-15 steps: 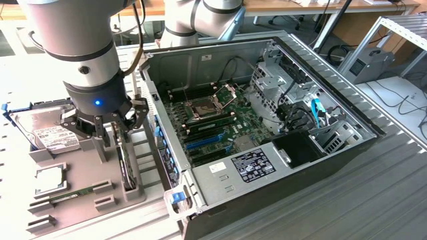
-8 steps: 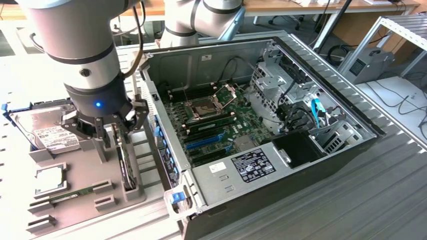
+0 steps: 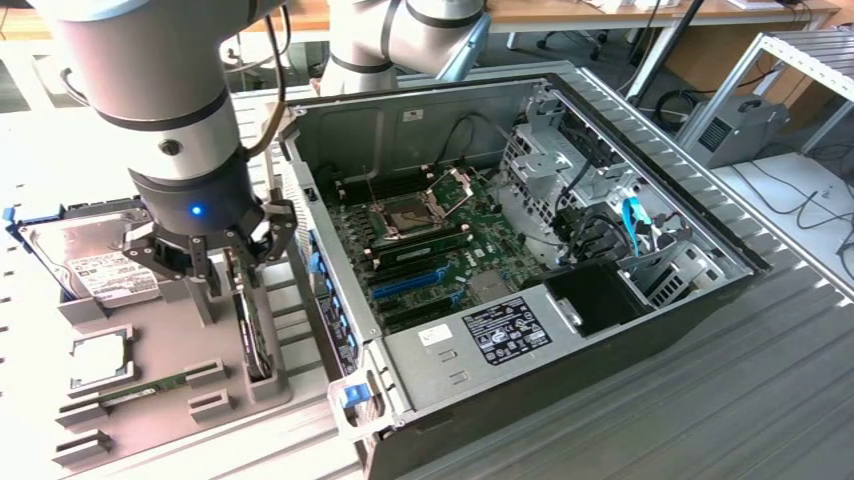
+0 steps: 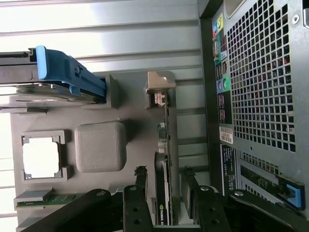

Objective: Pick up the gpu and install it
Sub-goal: 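Pick up the gpu and move the gpu toward the slot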

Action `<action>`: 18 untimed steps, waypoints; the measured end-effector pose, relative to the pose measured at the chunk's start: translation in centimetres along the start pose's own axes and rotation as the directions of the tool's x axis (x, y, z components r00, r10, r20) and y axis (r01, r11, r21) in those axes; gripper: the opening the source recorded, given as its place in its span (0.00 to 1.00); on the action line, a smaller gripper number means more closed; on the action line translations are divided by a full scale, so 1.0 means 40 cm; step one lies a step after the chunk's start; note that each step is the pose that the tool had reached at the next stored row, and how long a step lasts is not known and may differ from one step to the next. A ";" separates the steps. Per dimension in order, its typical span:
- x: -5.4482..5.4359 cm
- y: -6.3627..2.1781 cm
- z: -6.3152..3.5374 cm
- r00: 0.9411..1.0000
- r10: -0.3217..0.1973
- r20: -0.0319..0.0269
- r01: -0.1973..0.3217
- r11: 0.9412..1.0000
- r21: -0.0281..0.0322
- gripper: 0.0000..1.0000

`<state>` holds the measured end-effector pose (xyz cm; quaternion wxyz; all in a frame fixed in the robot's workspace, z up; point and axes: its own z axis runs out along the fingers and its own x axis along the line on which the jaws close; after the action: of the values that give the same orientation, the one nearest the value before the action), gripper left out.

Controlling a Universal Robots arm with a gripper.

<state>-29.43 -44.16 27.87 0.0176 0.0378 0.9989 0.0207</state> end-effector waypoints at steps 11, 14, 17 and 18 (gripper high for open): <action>0.005 0.003 0.006 1.000 0.000 0.000 0.000 1.000 0.000 0.42; 0.006 0.005 0.009 1.000 0.000 0.000 0.000 1.000 0.000 0.42; 0.007 0.014 0.011 1.000 0.000 0.000 0.000 1.000 0.000 0.42; 0.007 0.015 0.012 1.000 0.000 0.000 0.000 1.000 0.000 0.42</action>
<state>-29.64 -43.53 27.41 0.0176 0.0378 0.9989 0.0207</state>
